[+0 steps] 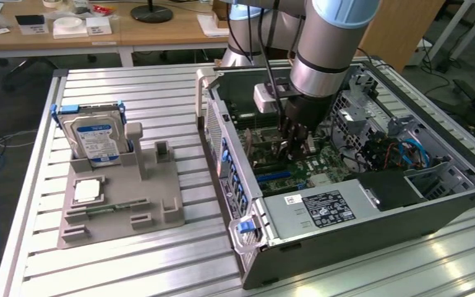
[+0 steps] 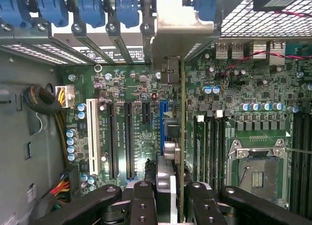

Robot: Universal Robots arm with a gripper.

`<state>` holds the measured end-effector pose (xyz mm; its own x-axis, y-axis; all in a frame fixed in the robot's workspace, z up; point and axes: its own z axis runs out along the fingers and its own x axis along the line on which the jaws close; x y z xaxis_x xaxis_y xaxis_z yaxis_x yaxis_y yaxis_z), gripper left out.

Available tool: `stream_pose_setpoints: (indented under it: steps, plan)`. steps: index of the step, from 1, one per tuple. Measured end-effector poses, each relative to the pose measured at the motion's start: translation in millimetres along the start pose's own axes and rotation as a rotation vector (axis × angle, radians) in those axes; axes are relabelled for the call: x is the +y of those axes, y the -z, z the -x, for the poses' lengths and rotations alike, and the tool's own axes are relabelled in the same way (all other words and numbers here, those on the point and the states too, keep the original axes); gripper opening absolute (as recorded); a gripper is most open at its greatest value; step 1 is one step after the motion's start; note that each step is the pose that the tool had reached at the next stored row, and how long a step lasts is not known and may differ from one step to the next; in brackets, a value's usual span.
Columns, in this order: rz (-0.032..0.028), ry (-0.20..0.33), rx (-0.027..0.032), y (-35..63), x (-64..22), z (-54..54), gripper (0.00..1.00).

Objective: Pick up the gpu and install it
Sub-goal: 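Insert the gpu into the slot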

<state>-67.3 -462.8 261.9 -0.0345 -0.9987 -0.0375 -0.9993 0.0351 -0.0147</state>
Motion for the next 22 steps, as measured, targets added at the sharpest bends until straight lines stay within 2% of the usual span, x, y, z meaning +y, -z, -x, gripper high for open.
stream_pose_setpoints:
  steps: [22]
  plan:
    - [-0.0001,0.0,0.0008,-18.2,4.1,-5.0,0.28]
